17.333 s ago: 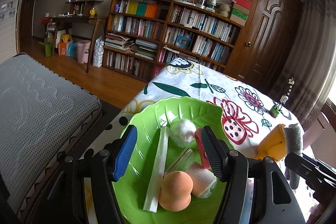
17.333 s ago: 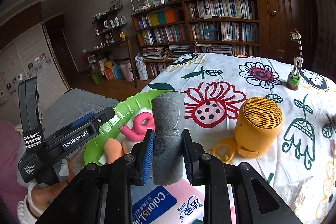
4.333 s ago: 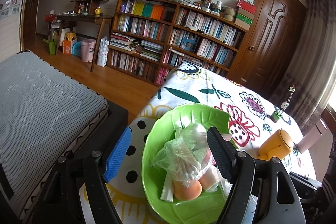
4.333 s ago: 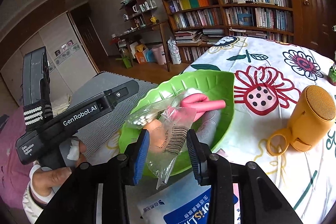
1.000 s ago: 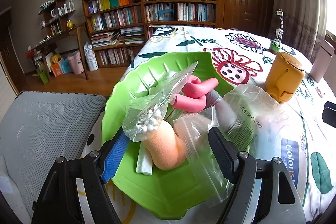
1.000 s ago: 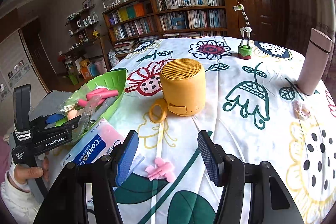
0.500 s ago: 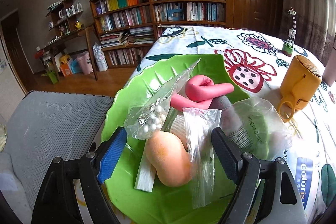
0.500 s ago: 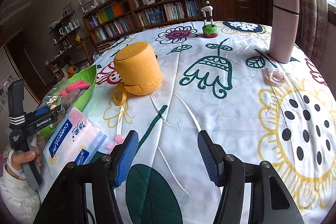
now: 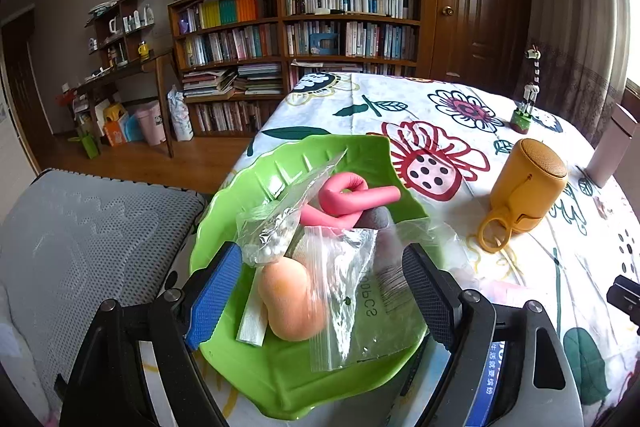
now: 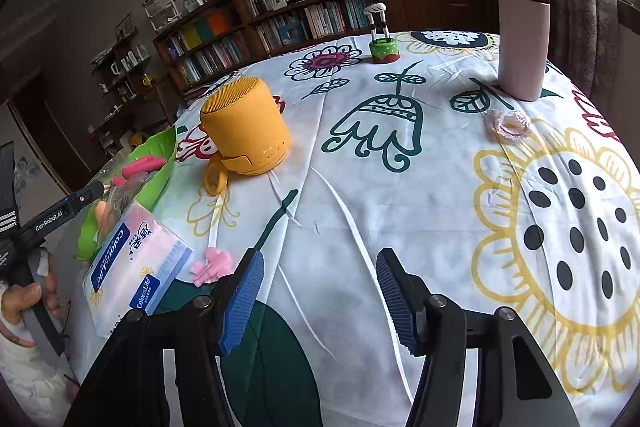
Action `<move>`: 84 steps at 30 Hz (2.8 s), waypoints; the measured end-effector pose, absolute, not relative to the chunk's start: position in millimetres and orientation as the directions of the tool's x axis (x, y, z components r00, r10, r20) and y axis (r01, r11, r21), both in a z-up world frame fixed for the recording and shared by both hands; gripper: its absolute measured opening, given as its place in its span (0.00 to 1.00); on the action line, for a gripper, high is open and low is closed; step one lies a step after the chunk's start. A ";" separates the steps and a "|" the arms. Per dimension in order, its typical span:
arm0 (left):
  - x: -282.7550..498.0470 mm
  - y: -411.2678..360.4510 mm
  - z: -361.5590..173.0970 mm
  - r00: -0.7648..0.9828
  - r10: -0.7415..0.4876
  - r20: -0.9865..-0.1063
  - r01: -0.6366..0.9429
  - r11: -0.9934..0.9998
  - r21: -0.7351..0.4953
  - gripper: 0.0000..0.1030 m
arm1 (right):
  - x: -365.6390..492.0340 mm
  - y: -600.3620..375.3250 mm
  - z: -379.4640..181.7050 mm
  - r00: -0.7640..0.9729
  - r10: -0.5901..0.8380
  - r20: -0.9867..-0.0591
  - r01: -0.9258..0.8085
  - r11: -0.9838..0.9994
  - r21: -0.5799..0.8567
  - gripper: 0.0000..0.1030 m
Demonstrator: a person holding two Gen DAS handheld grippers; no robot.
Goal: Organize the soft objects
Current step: 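Move both tools away from the plate toward the pink items on the cloth, then reach to the pink plastic clip and grasp it with the left tool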
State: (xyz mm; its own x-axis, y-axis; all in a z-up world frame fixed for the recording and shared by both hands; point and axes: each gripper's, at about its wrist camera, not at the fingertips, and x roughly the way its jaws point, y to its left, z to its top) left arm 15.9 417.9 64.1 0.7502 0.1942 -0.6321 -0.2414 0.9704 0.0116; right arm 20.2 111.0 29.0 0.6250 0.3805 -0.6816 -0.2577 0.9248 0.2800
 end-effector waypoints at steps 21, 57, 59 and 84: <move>5.6 293.0 89.6 0.790 -0.073 -0.608 0.063 0.997 -0.038 0.81 | 9.0 57.6 25.1 0.656 0.355 -0.666 -0.186 0.931 0.313 0.60; 28.2 225.1 11.5 0.645 -0.153 -0.748 0.221 0.975 -0.008 0.43 | 4.0 15.4 11.9 0.667 0.355 -0.655 -0.130 0.921 0.367 0.60; 28.9 226.7 11.7 0.644 -0.159 -0.748 0.224 0.974 -0.014 0.42 | 4.8 14.7 11.3 0.666 0.355 -0.656 -0.126 0.921 0.370 0.60; 4.6 228.6 13.9 0.633 -0.067 -0.772 0.175 0.983 0.058 0.34 | 6.1 10.6 7.1 0.667 0.354 -0.656 -0.109 0.917 0.384 0.60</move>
